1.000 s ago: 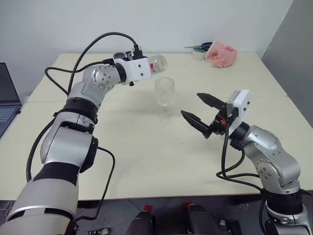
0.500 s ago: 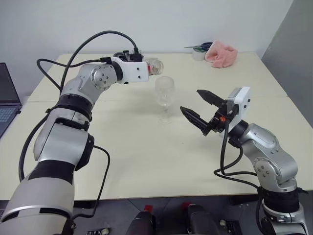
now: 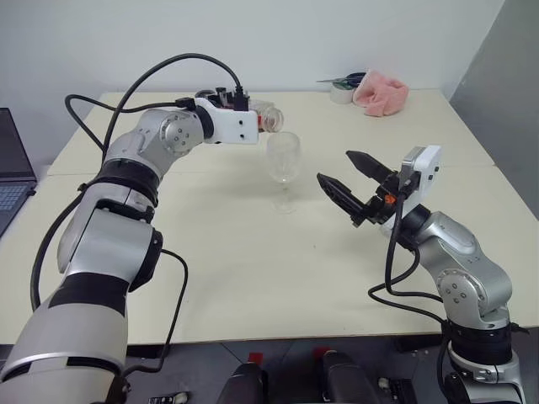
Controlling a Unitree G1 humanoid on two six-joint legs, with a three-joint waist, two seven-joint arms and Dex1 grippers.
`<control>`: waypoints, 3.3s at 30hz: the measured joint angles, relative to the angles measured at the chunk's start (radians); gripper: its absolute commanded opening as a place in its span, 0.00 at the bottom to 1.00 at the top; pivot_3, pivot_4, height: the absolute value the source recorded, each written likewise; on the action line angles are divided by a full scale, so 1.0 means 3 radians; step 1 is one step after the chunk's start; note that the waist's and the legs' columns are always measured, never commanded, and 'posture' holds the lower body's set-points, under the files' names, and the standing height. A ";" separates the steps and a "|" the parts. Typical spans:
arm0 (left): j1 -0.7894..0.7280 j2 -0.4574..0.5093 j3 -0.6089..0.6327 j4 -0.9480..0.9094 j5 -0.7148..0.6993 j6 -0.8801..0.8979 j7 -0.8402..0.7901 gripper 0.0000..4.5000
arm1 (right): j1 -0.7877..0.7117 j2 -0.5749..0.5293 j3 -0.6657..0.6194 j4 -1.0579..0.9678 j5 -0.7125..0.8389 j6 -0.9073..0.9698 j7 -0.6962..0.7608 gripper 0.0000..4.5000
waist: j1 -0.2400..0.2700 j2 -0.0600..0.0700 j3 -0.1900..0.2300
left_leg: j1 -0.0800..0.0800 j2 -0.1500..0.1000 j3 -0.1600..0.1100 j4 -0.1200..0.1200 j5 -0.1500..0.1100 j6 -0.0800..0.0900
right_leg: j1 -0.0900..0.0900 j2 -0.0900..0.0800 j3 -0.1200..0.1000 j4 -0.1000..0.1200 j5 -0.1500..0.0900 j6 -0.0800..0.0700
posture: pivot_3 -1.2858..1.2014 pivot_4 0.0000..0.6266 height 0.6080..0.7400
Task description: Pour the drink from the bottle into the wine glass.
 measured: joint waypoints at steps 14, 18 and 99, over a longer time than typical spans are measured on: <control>-0.0008 0.0006 -0.0098 0.0005 0.0155 -0.0068 0.0122 0.37 | 0.0001 -0.0014 0.0015 -0.0001 0.0027 0.0006 -0.0020 1.00 | -0.0001 0.0000 0.0000 | 0.0000 0.0000 0.0000 0.0001 0.0000 0.0000 | 0.0000 0.0000 0.0000 0.0001 0.0000 0.0000 | 0.52 0.24 1.00; -0.0010 0.0016 -0.0137 0.0005 0.0181 -0.0068 0.0160 0.37 | 0.0009 -0.0014 0.0017 -0.0002 0.0027 0.0007 -0.0020 1.00 | -0.0001 0.0000 0.0000 | 0.0000 0.0000 0.0001 0.0001 0.0000 0.0000 | 0.0000 0.0000 0.0000 0.0002 0.0000 0.0000 | 0.52 0.24 1.00; -0.0269 0.0058 -0.0402 0.0233 0.0510 -0.0055 0.0473 0.37 | 0.0018 -0.0013 0.0018 -0.0002 0.0025 0.0007 -0.0078 1.00 | -0.0002 -0.0001 0.0000 | 0.0002 -0.0003 0.0020 0.0015 0.0000 0.0002 | -0.0014 0.0001 0.0016 0.0041 -0.0003 0.0005 | 0.52 0.24 1.00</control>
